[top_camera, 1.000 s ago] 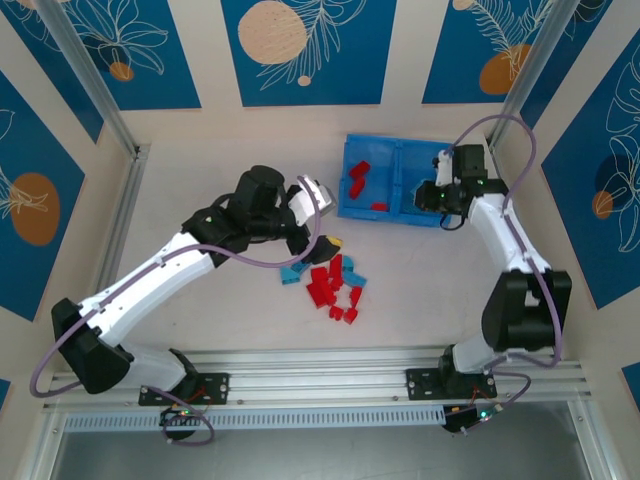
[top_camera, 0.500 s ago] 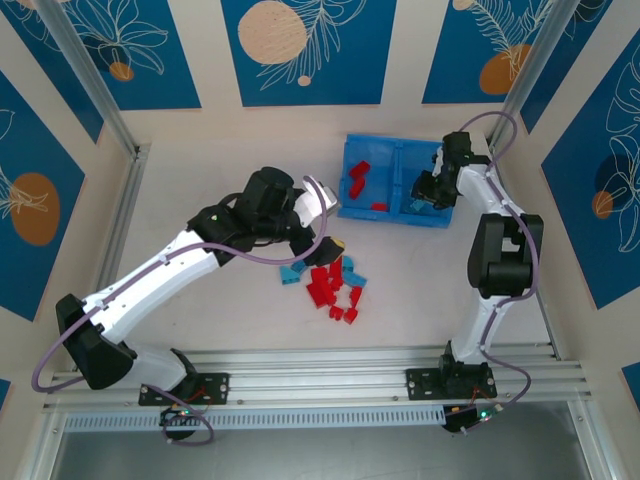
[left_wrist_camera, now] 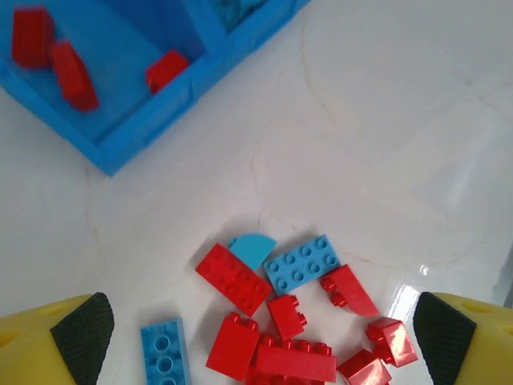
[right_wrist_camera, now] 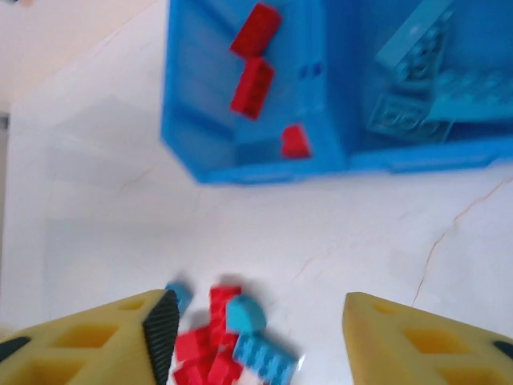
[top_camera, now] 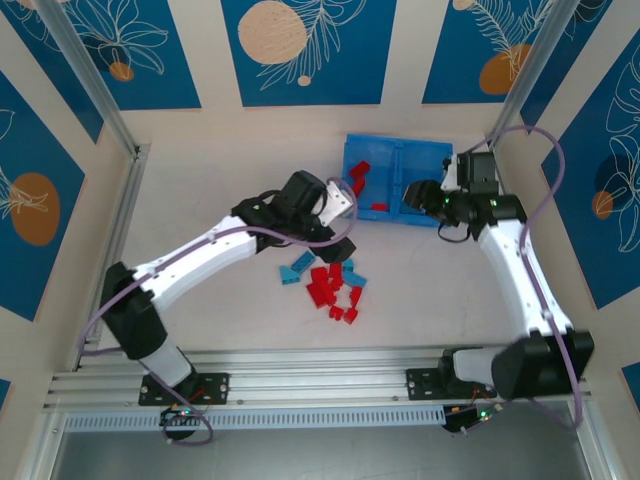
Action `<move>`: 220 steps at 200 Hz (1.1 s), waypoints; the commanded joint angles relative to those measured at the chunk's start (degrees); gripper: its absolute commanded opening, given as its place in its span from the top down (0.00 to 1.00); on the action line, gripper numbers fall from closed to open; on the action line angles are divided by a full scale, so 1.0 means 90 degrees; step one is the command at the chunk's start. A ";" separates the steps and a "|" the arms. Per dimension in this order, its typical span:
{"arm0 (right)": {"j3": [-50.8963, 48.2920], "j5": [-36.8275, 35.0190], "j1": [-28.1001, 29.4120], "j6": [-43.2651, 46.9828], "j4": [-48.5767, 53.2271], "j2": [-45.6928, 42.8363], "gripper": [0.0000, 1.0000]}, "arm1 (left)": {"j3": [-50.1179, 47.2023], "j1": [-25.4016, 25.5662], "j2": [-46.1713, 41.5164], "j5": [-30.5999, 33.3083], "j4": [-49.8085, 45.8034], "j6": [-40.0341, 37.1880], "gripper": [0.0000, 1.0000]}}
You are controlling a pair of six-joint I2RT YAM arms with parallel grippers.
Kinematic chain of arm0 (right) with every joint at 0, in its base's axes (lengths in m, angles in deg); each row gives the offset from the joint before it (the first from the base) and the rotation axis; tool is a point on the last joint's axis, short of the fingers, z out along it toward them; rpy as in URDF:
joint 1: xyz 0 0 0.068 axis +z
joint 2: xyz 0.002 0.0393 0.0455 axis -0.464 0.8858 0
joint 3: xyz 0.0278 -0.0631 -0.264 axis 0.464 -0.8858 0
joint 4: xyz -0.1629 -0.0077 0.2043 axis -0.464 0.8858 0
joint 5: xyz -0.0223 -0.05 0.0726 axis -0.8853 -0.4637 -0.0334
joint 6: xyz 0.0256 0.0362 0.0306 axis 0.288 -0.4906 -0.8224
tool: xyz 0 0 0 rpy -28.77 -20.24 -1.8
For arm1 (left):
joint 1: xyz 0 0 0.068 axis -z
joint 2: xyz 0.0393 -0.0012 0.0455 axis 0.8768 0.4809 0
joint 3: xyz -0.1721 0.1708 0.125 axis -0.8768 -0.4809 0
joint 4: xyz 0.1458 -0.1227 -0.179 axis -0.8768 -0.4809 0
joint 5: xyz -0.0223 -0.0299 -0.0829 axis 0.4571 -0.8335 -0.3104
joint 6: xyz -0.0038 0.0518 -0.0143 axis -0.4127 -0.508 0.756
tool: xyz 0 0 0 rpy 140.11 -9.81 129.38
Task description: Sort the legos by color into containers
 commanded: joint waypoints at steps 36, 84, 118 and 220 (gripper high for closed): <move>-0.1244 0.0142 0.0495 -0.1451 0.0831 -0.1138 0.35 | 0.0771 0.0066 0.1410 0.0712 -0.1552 0.3055 0.08; -0.1305 0.0173 0.0694 -0.1374 0.0976 -0.1106 0.33 | 0.0233 0.0047 0.1743 0.0836 -0.1699 0.3923 0.19; -0.1143 0.0169 0.0705 -0.1210 0.1068 -0.1017 0.32 | 0.0523 0.0029 0.2307 0.0377 -0.2032 0.4133 0.29; -0.1078 0.0254 0.0838 -0.0929 0.1281 -0.1275 0.32 | 0.0784 -0.0304 0.3112 0.0055 -0.1940 0.4717 0.42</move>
